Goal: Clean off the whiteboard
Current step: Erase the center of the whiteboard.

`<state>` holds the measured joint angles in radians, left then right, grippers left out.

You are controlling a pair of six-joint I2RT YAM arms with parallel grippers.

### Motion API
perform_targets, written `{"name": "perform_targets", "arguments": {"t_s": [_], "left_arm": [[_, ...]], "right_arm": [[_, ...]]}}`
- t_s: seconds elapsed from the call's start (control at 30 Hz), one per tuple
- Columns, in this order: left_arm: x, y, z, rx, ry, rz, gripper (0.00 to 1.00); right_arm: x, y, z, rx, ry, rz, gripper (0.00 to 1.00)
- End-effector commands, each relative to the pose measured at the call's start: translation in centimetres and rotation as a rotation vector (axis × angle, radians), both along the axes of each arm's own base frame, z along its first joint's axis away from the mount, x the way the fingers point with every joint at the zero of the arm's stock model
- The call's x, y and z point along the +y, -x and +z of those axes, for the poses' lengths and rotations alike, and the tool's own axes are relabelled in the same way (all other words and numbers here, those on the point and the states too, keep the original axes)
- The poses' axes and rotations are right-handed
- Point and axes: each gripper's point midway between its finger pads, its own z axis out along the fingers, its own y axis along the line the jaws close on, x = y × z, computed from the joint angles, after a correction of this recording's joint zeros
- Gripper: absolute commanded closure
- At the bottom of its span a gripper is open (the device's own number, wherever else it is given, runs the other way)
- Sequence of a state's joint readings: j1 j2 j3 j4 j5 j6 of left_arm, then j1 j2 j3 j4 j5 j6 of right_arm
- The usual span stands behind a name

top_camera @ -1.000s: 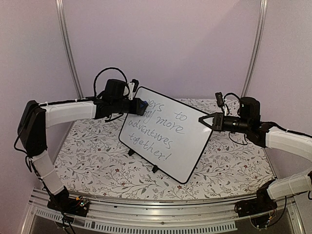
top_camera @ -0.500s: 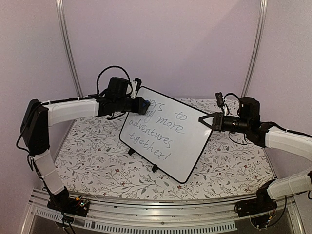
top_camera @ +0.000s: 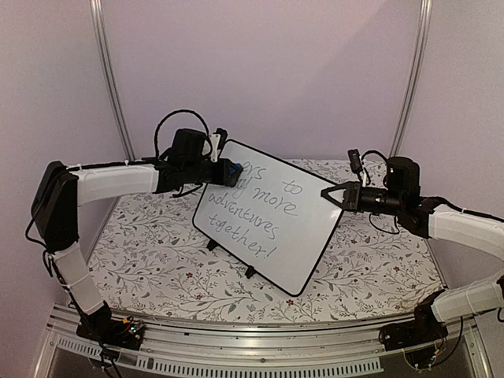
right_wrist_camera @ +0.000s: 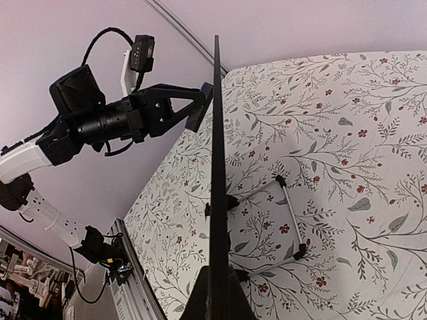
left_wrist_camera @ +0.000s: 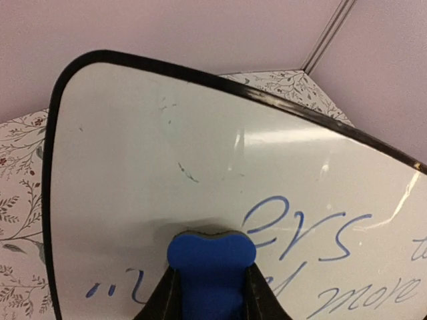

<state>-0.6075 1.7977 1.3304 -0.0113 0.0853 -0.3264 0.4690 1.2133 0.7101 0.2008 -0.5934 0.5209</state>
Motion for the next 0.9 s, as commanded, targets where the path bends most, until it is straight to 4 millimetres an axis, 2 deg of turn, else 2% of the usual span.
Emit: {"name": "perform_targets", "arguments": {"t_s": [0.0, 0.17, 0.37, 0.53, 0.67, 0.87], "left_arm": [[-0.2, 3.5, -5.1, 0.125, -0.067, -0.031, 1.00], [-0.5, 3.2, -4.8, 0.111, -0.064, -0.035, 1.00], [-1.8, 0.2, -1.4, 0.030, -0.049, -0.036, 1.00], [-2.1, -1.8, -0.2, 0.006, -0.045, -0.030, 1.00], [-1.8, -1.0, -1.1, 0.035, -0.035, -0.036, 1.00], [-1.5, 2.7, -3.6, 0.091, -0.041, -0.053, 1.00]], "right_arm": [[1.9, 3.1, -1.4, -0.046, 0.047, 0.195, 1.00], [1.9, 3.0, -1.5, -0.041, 0.046, 0.196, 1.00], [2.0, 3.1, -1.5, -0.038, 0.045, 0.198, 1.00], [2.1, 3.1, -1.5, -0.038, 0.045, 0.198, 1.00], [2.0, 3.2, -1.6, -0.036, 0.046, 0.197, 1.00], [2.1, 3.1, -1.7, -0.034, 0.047, 0.200, 1.00]]}}
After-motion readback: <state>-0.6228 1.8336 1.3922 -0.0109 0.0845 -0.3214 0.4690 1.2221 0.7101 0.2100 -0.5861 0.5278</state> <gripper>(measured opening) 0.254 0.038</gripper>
